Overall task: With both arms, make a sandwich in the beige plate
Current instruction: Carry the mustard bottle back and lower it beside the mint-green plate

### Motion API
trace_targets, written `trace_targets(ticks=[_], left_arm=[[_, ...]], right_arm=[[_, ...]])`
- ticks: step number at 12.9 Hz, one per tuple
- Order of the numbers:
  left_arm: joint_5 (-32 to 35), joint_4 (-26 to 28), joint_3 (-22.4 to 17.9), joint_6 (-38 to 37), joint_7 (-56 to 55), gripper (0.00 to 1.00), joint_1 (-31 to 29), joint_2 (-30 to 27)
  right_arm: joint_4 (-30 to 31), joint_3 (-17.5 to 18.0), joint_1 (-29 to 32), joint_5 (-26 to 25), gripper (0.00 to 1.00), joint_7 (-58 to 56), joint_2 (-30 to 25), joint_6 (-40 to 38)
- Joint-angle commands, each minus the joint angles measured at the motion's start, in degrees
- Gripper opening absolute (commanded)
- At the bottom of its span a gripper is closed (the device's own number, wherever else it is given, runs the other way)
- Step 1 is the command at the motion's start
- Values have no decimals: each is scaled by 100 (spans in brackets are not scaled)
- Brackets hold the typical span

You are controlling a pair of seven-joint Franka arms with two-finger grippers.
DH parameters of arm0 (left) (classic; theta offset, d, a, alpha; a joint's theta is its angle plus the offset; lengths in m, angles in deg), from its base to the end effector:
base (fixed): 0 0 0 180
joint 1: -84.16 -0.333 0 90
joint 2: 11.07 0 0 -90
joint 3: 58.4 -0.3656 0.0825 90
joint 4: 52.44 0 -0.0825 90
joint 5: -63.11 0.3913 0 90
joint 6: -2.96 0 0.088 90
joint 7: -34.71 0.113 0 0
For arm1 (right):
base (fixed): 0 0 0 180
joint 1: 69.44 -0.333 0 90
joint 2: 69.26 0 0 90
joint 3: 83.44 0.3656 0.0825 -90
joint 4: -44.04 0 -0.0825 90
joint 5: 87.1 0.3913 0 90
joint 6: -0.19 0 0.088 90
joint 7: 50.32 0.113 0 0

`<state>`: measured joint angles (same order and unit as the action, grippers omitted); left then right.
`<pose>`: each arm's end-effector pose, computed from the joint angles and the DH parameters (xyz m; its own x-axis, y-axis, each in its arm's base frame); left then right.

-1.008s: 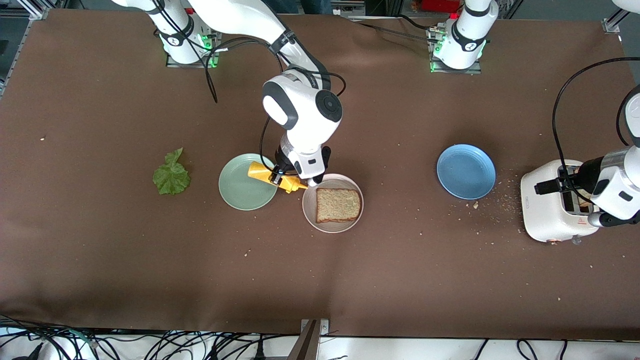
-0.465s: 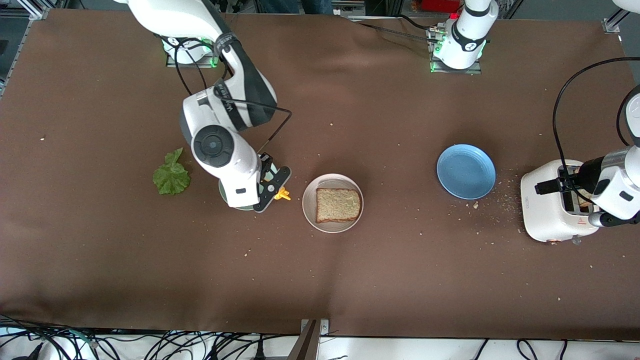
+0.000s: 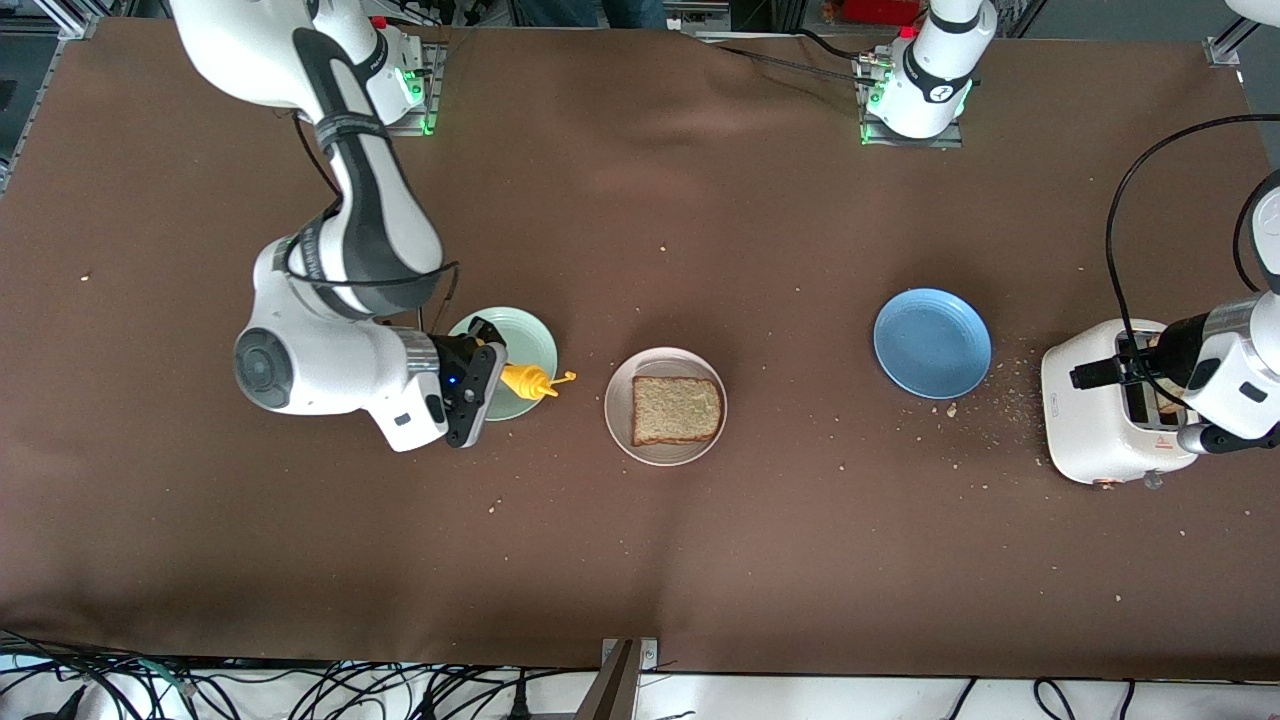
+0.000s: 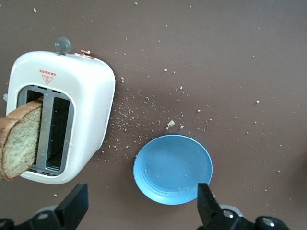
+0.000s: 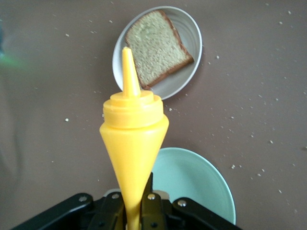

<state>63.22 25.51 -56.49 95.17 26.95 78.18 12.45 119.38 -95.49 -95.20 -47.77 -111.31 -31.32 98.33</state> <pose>0.6880 0.0535 0.5128 0.9656 0.2046 -0.1608 0.2056 -0.9786 -0.0104 0.6966 0.2749 0.3799 0.4615 0.8380 0.2912 0.8333 -0.2970 -0.4662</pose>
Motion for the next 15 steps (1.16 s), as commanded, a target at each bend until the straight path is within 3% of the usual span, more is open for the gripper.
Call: trace_targets(ticks=[1, 5, 10, 15], left_arm=[[191, 9, 20, -72, 99, 100, -25, -75], [191, 9, 20, -72, 99, 100, -25, -75], [191, 9, 20, -63, 99, 100, -25, -75], [191, 9, 20, -55, 99, 100, -25, -75]], right_arm=[[515, 116, 684, 1074, 0, -1324, -94, -443], [639, 124, 1265, 1287, 0, -2669, -6, -1261], [1035, 124, 2003, 1472, 0, -5294, 335, -2017], [1474, 151, 2540, 1560, 0, -7617, 951, -2159]])
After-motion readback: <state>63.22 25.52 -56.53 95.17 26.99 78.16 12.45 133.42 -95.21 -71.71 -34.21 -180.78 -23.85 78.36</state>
